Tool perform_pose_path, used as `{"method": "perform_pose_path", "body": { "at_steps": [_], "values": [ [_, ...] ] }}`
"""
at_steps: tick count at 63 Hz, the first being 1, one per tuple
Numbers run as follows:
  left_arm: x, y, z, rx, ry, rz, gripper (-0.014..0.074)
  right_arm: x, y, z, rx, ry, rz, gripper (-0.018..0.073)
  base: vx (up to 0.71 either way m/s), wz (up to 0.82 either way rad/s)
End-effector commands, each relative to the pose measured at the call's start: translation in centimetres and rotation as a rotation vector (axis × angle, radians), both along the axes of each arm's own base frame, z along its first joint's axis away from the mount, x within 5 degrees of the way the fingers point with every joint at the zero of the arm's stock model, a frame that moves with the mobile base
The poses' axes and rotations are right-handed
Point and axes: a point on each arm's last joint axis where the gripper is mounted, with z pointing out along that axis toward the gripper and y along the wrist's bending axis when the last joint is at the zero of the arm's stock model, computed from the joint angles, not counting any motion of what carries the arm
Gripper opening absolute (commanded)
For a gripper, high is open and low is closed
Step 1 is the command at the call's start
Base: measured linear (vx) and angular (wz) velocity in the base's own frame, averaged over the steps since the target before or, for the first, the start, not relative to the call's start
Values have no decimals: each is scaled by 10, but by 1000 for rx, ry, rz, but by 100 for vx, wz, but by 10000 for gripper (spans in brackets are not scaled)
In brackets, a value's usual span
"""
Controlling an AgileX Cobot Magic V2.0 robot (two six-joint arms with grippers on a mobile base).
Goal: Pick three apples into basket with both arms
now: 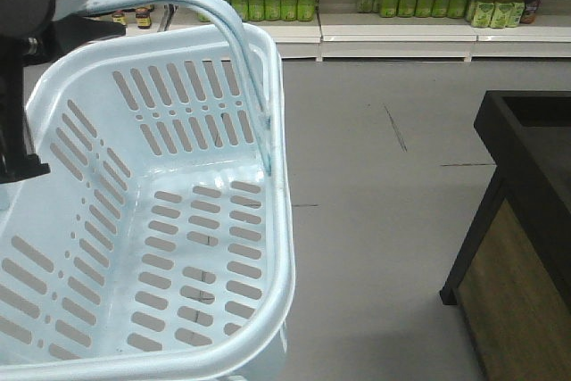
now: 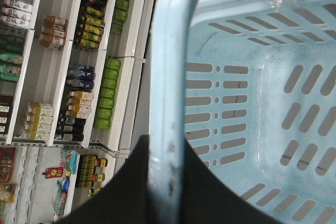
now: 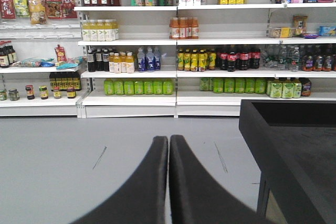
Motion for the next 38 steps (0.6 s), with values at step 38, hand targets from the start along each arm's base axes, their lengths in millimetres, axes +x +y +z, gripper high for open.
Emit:
{"method": "perform_pose_path", "body": {
  "at_steps": [38],
  "values": [
    [-5, 6, 20, -86, -105, -13, -7, 0, 0, 3, -5, -68, -4, -8, 12, 8]
  ]
}}
